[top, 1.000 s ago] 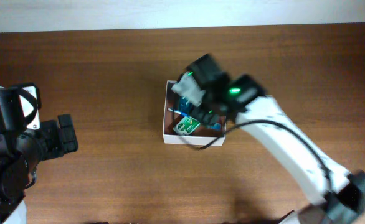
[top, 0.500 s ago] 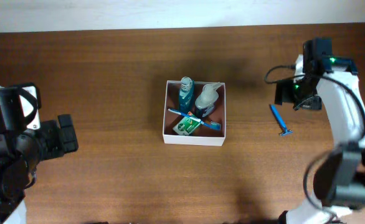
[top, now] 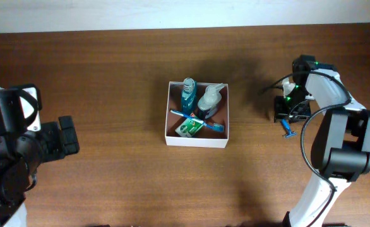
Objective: Pack container
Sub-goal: 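Grasp the blue razor with the right gripper, then carry the razor over the box and drop it inside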
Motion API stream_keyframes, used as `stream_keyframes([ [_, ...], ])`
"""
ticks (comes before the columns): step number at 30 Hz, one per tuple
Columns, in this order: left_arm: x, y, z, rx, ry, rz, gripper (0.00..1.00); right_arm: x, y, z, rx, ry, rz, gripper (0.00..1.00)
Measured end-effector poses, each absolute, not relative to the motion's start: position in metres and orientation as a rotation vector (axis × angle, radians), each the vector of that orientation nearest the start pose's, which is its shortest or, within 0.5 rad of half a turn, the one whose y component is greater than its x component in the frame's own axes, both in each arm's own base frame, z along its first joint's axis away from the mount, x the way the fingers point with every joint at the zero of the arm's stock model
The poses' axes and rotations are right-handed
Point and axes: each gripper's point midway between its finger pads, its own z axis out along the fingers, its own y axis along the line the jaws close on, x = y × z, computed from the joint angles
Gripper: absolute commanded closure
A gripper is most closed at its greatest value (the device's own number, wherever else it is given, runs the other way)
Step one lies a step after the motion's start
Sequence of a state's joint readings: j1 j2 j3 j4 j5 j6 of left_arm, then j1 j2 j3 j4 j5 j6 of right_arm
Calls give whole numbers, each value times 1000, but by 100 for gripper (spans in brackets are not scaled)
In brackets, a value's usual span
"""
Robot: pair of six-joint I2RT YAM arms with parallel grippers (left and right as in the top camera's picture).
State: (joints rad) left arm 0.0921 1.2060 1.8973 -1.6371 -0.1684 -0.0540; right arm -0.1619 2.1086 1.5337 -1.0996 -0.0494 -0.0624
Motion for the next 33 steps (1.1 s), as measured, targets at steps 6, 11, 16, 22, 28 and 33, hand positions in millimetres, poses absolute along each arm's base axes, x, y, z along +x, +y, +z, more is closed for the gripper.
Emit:
stream_keyframes([
  [6, 215, 49, 365, -252, 2500, 227, 1, 363, -51, 9, 215, 3242, 93, 69],
  [11, 215, 49, 365, -252, 2499, 227, 1, 346, -49, -2, 229, 3288, 94, 71],
  [16, 215, 49, 365, -252, 2499, 227, 1, 337, -50, -2, 237, 3307, 73, 94],
  [22, 215, 49, 365, -251, 2499, 227, 0, 318, -44, 6, 360, 3377, 78, 96],
  [28, 215, 49, 365, -252, 2500, 227, 1, 340, 16, 122, 115, 3125, 81, 96],
  [33, 215, 49, 365, -251, 2500, 227, 1, 318, 121, 212, -444, 2802, 176, 96],
])
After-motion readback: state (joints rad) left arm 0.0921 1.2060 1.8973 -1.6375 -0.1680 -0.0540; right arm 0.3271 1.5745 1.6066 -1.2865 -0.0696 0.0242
